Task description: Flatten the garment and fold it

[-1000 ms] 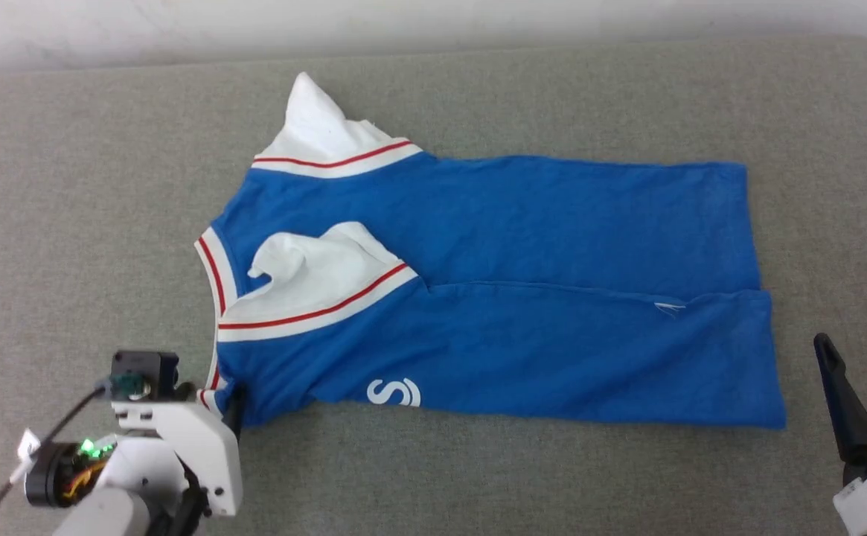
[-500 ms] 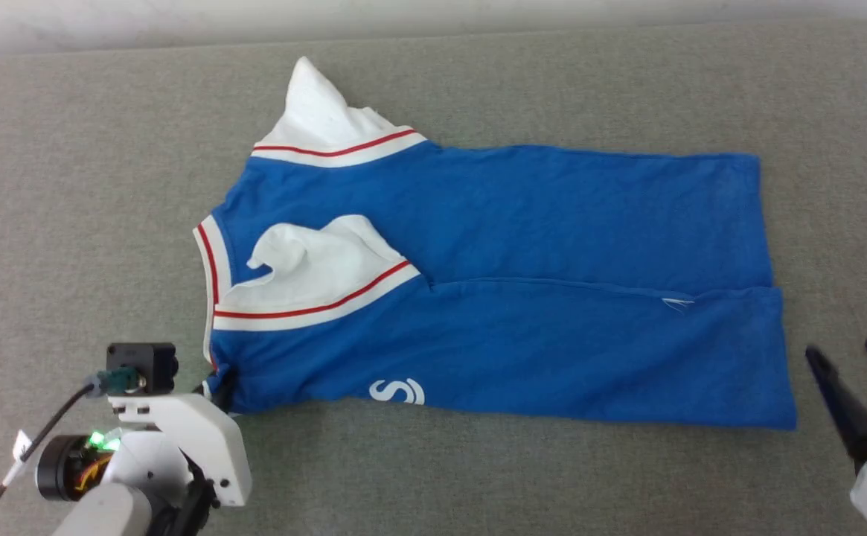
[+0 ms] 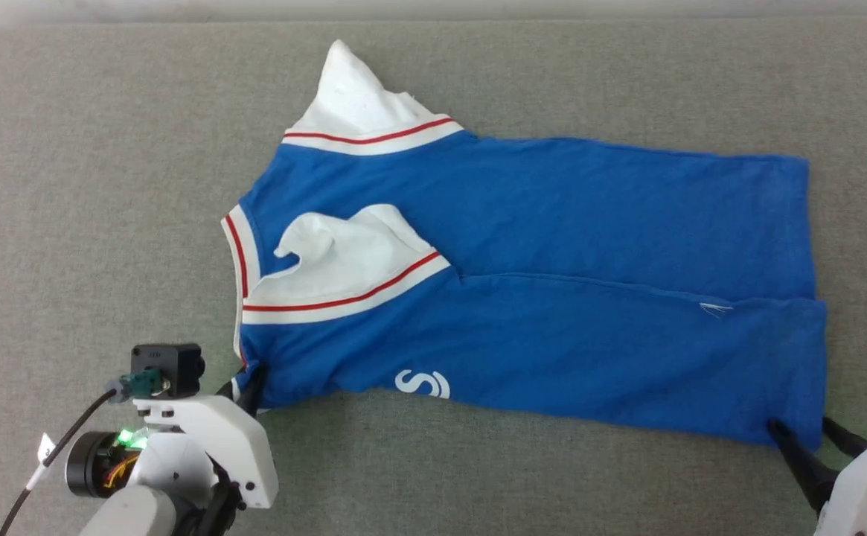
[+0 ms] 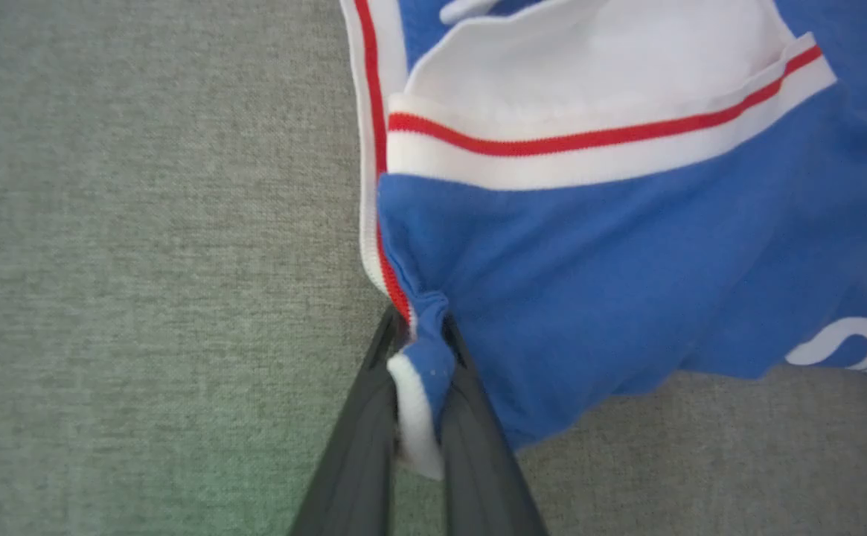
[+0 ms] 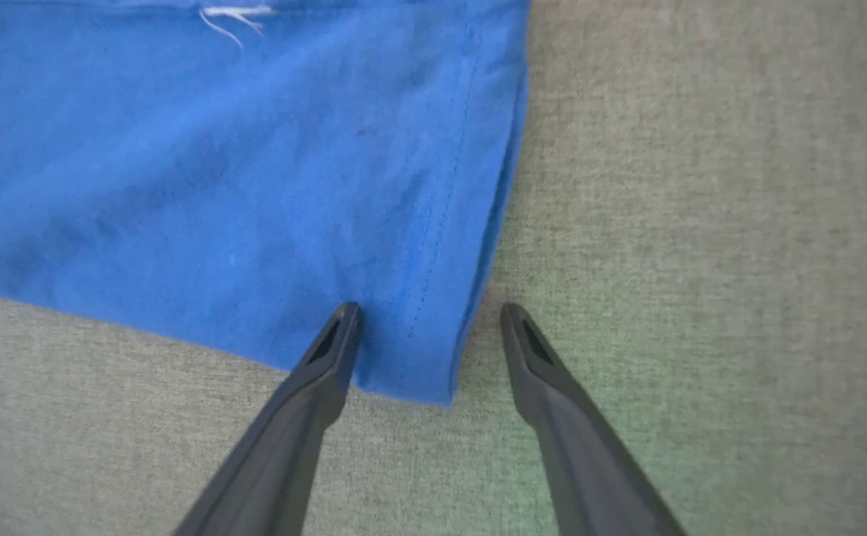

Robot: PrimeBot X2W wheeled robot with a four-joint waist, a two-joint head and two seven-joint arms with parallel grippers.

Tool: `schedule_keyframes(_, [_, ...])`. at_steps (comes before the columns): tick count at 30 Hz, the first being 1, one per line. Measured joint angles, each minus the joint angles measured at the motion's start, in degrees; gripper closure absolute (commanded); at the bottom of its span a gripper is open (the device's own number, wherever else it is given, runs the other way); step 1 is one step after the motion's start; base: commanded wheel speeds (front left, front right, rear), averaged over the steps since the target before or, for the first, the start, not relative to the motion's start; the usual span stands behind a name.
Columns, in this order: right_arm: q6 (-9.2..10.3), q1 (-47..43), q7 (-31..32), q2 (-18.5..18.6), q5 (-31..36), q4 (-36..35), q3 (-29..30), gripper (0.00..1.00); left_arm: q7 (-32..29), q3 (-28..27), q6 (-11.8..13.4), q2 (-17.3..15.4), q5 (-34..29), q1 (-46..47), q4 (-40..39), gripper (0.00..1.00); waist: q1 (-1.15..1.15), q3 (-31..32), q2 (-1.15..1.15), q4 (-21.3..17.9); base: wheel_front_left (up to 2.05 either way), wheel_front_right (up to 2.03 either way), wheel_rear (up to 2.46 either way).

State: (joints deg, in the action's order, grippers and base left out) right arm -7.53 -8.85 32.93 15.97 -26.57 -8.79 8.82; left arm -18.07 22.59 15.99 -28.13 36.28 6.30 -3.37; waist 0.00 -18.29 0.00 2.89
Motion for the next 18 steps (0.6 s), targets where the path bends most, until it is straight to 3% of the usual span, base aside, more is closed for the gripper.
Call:
schedule_keyframes(1, [0.00, 0.2, 0.4, -0.2, -0.1, 0.5, 0.0, 0.18, 0.0, 0.1, 0.0, 0.0, 0.0, 0.0, -0.1, 1.00, 0.00, -0.1, 0.00, 0.1, 0.00, 0.00, 0.00])
schedule_keyframes(2, [0.00, 0.4, 0.5, -0.3, -0.2, 0.8, 0.1, 0.65, -0.1, 0.1, 0.1, 0.0, -0.1, 0.1, -0.2, 1.00, 0.00, -0.2, 0.00, 0.2, 0.00, 0.00, 0.00])
schedule_keyframes(3, [0.00, 0.5, 0.9, -0.5, -0.2, 1.1, 0.2, 1.00, -0.1, 0.1, 0.2, 0.1, -0.1, 0.1, -0.3, 1.00, 0.00, -0.2, 0.00, 0.3, 0.00, 0.00, 0.00])
schedule_keyframes(11, [-0.01, 1.5, 0.7, -1.0, -0.3, 1.1, 0.7, 1.00, 1.5, -0.9, 0.8, 1.1, 0.9, -0.5, -1.2, 1.00, 0.01, 0.8, 0.00, -0.1, 0.00, 0.00, 0.00])
schedule_keyframes(18, [-0.02, 1.8, 2.4, -0.1, -2.4, -3.8, 4.9, 1.00, 2.6, -6.5, 2.6, 0.9, 6.8, -7.6, -9.4, 1.00, -0.01, 3.4, 0.00, -1.3, 0.00, 0.00, 0.00])
